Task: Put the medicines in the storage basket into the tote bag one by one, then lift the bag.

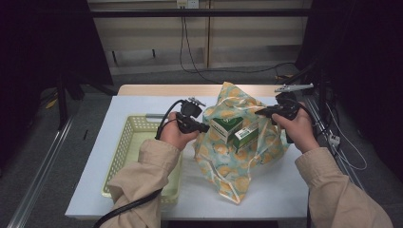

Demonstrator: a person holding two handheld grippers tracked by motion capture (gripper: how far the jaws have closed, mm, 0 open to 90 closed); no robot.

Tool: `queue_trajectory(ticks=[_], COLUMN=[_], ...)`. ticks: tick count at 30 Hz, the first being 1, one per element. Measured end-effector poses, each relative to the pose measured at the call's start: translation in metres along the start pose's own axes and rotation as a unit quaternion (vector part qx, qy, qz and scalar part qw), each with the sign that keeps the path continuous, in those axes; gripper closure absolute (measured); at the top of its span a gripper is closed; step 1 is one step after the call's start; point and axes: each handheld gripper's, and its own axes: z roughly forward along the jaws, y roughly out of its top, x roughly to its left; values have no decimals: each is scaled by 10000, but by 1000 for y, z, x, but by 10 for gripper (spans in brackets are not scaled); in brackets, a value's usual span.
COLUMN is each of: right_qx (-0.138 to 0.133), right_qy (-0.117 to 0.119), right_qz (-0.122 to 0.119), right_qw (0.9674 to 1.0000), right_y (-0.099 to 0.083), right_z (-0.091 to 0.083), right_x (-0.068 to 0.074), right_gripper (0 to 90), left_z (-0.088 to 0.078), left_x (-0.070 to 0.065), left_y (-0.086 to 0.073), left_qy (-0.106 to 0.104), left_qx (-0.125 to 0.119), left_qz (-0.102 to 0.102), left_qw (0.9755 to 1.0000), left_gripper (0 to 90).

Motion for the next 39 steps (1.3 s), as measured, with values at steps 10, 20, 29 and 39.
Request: queue_trajectory(ticks=[10,20,29,39], right_qx=[-107,-382,-734,-571], right_qy=[49,32,-111,199], right_qz=[-105,-242,-367,-405], right_qw=[9999,9990,9966,9973], right_y=[21,60,100,86], right_z=[-7,-23,-59,-50], right_x=[6,14,22,32], right_gripper=[900,900,900,900], left_z=[-34,-65,-86,-89], left_x=[3,3,0,3], left_y=[42,92,140,130], left_qy=[-246,-194,-43,-26], left_qx=[-525,-880,-1140,-1151], left_qz=[-303,-285,-110,-170], left_qw=[9979,9955,9934,9932], left_gripper=[900,900,900,900])
